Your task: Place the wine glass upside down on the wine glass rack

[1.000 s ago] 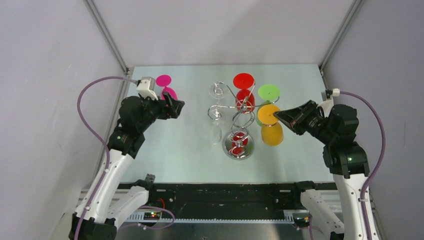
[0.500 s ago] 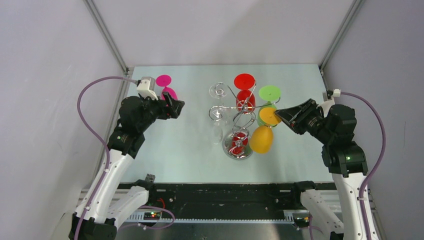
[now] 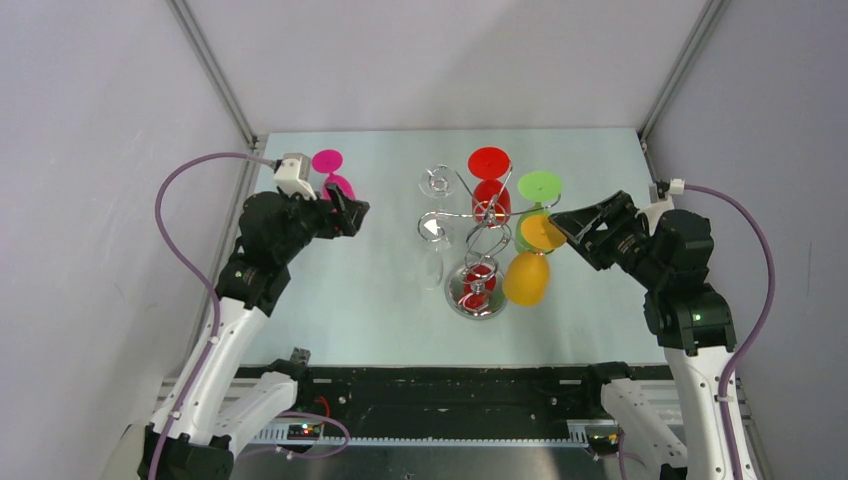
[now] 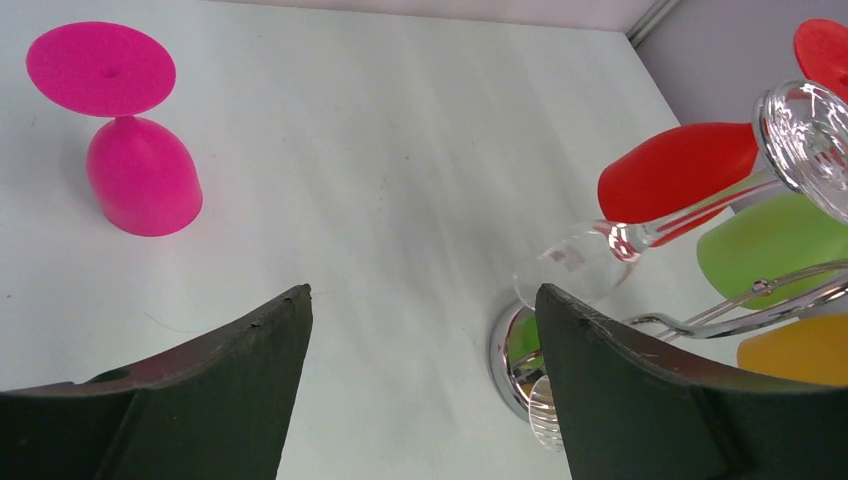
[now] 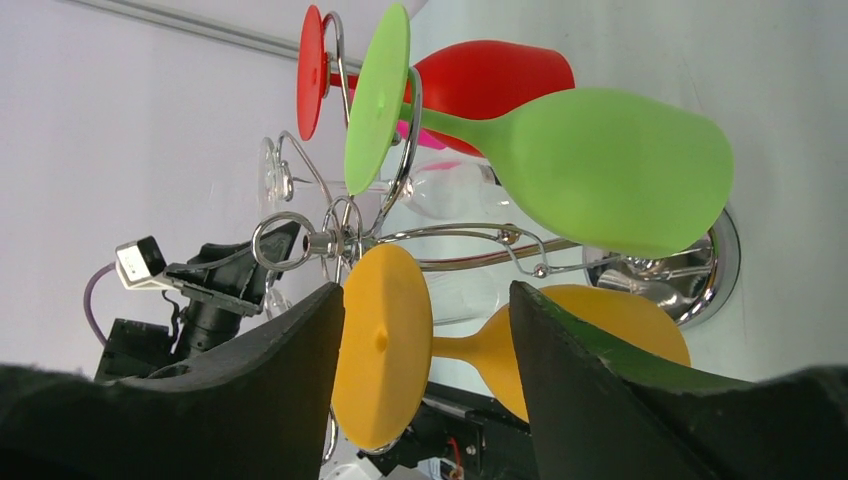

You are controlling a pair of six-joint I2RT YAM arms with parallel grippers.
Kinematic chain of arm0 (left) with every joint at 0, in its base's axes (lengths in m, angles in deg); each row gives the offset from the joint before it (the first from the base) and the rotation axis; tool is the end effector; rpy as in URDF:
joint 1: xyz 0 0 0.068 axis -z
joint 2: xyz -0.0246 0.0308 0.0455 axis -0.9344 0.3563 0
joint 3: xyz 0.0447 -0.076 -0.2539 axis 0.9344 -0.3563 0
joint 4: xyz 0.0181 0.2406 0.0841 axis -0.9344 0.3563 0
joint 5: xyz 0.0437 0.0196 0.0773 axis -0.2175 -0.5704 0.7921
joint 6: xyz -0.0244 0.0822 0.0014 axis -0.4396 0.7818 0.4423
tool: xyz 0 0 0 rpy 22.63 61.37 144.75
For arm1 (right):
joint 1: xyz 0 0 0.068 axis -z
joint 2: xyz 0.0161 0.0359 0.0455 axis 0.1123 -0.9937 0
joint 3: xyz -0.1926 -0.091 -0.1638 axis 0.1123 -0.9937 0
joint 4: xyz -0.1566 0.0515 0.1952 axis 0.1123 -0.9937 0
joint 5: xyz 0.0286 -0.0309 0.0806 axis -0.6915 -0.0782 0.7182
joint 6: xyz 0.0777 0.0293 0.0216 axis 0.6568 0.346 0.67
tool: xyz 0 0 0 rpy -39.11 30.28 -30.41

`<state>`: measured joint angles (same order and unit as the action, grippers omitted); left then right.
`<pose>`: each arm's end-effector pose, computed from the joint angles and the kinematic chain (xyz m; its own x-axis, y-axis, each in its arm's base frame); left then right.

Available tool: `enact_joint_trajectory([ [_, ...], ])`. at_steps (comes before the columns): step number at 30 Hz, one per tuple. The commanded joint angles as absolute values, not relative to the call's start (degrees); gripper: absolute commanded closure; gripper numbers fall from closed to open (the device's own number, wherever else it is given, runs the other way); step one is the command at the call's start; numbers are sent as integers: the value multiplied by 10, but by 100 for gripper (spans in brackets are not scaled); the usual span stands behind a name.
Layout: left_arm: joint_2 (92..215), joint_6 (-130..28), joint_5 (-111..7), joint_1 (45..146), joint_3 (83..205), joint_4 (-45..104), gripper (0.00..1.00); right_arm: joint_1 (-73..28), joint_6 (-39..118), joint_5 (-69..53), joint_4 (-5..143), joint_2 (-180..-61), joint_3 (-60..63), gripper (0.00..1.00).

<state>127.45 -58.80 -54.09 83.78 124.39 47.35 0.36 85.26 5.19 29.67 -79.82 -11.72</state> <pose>0.2210 -0.0720 0.3505 -0.3393 -0.2415 -0.9091 0.3286 0.8752 -0.3551 0.1564 0.0436 0.3833 -0.5309 0.6911 -0.4905 -0.0227 0.5669 0.8234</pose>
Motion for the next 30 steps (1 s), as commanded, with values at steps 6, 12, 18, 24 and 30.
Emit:
enact_joint_trajectory([
  [6,1274,-647,-464,804,1237,460,4,29,842,21,296,-765,-117,28],
  [12,1299,-844,-526,688,1197,431,0,106,828,35,272,-741,-117,21],
  [18,1326,-1034,-600,600,1108,248,0,167,805,50,231,-717,-117,20],
  [24,1368,-1078,-565,599,1101,175,1,176,786,40,205,-695,-116,20],
  [30,1446,-1115,-544,599,1100,75,4,178,776,37,192,-686,-116,20],
])
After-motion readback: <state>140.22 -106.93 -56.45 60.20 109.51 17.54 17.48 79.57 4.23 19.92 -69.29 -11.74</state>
